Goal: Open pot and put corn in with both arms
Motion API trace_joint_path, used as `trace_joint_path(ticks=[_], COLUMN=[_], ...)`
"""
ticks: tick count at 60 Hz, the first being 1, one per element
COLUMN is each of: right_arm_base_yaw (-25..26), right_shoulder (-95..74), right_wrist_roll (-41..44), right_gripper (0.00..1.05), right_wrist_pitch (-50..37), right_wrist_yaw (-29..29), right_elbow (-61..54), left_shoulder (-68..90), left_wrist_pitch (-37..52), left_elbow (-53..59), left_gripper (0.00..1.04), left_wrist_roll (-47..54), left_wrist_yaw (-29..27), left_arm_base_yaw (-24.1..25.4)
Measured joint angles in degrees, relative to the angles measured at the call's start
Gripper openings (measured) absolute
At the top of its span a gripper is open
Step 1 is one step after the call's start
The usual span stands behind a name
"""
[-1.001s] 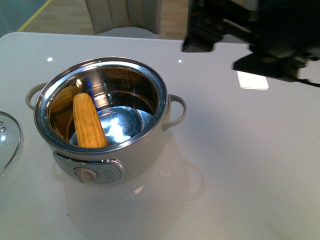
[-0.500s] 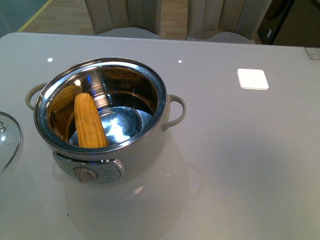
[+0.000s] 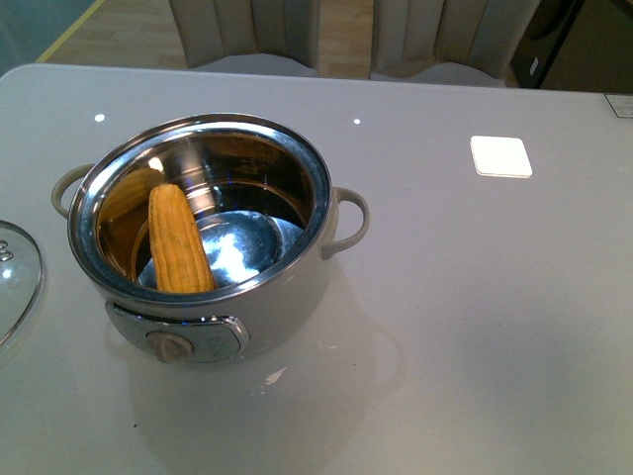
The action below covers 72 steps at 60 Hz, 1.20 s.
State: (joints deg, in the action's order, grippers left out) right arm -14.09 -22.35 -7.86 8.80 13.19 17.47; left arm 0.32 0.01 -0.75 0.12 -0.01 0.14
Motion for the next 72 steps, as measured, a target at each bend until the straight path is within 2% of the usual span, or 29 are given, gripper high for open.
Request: trace_joint_path(ticks=[4,7,15,20,26,72], right_arm_base_yaw=[1.77,3.26,5.88,11.41,13.70,13.88], right_shoulder=[4.02,5.66,7.78,9.44,14.16,22.01], right_wrist_roll=[3.34,5.16,6.51,7.10,7.37,7.63], right_gripper=[0.69,0.58,0.35,0.19,0.02,0.02], right_wrist_pitch=[-10.75,-14.10,-14.56,-14.32,-9.49,-8.70], right_wrist_yaw=[-1.57,-2.89,-5.51,-12.20,-12.85,-13.07], right_elbow=[-4.85,-6.43,-9.31,-10.67,-11.37,-15.76], left_shoulder=[0.00,0.00,0.00,0.00,0.00,-0.02], left_wrist_pitch=[0.00,0.00,0.00,0.00,0.00,-0.02], left_elbow=[-0.02,0.00,0.00,-0.02,0.00,0.00], left_gripper=[0.98,0.98,0.98,0.98,0.98,0.98], left_wrist_roll=[0.00,0.00,0.00,0.00,0.00,0.00], left_wrist_yaw=[-0.02,0.00,0.00,0.04,-0.02,0.00], left_arm_base_yaw=[0.00,0.00,0.00,0.00,0.00,0.00])
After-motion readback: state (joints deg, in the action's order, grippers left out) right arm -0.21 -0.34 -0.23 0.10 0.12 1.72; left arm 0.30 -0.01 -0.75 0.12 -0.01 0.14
